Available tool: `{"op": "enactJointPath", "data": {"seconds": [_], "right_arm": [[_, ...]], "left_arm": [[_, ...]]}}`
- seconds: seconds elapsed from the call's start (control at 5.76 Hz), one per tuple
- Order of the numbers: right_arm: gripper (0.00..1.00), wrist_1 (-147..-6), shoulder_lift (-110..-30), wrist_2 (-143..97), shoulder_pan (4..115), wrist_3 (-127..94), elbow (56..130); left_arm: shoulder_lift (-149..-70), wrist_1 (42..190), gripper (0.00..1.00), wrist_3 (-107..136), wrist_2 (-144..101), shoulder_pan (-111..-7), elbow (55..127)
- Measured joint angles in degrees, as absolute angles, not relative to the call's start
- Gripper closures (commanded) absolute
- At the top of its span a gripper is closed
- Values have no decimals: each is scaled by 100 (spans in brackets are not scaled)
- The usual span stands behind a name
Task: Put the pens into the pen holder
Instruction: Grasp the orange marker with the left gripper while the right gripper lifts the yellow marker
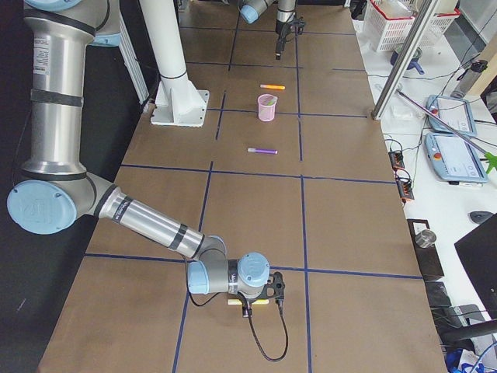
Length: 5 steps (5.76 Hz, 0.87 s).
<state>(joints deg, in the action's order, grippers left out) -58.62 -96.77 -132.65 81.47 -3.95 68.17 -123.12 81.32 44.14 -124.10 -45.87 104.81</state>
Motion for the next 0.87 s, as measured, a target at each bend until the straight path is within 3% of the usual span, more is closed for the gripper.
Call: {"op": "enactJointPath", "data": {"seconds": [0.35,0.87], "right_arm": [[100,-5834,-9667,-13270,8149,-384,6890],[100,-5859,-9637,-13268,8166,-509,8140]], "left_arm": [[-12298,8114,0,4412,-12410,-4596,10474],[-12253,7898,0,4048,-12405,-4565,10252]]}}
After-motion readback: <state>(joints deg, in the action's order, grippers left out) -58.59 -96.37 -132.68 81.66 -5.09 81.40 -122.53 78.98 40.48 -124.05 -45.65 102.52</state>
